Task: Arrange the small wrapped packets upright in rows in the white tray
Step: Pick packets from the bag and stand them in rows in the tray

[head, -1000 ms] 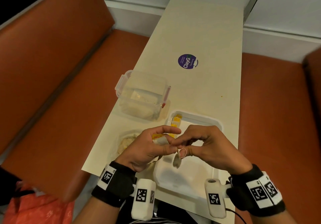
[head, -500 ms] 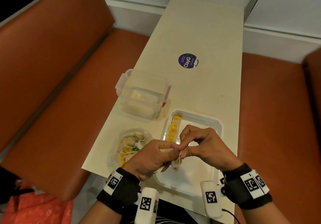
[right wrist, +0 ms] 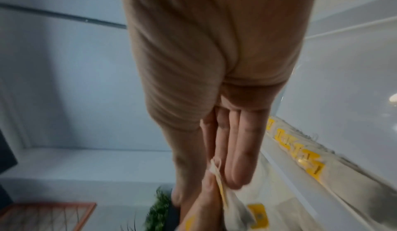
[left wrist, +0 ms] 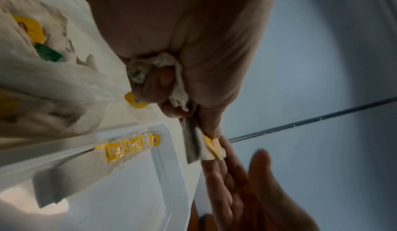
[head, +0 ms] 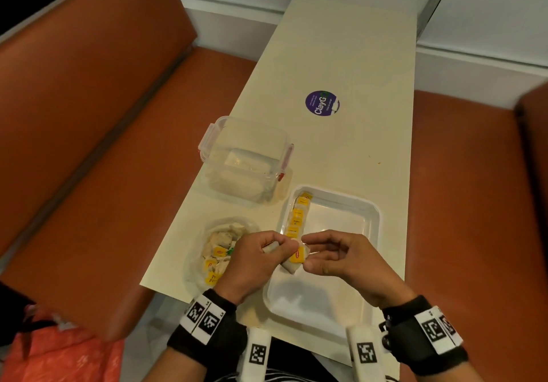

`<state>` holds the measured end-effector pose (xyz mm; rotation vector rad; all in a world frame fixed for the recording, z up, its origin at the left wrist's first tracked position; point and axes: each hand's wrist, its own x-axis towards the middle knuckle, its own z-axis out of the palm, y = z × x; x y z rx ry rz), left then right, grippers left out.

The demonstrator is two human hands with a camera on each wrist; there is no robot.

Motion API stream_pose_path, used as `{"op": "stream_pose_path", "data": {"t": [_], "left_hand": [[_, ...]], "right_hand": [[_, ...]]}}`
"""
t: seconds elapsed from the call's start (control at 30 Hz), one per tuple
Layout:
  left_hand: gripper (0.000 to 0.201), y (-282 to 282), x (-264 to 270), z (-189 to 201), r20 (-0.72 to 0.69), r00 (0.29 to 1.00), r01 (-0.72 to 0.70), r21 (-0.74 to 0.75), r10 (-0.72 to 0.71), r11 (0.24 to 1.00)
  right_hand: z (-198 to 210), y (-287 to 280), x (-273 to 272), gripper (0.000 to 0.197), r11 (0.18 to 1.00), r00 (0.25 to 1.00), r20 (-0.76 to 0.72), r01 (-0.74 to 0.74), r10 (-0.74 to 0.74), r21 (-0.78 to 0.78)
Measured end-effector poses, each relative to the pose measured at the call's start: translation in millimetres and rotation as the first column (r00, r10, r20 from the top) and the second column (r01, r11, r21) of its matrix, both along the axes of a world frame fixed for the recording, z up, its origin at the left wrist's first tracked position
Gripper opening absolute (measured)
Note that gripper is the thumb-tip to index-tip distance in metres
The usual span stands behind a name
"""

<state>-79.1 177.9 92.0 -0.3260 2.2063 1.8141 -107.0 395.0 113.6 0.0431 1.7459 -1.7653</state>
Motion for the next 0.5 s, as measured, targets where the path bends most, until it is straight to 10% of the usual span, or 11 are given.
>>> {"op": "stream_pose_path", "data": {"t": [0.5], "left_hand": [[0.012,-7,12,-13,0.196,0.976,-0.114,0.109,0.091,0.988]], "right_hand": [[-20,-15,7,0.032,0.989,0.991,-0.092,0.107,-0.098,0.098]]}}
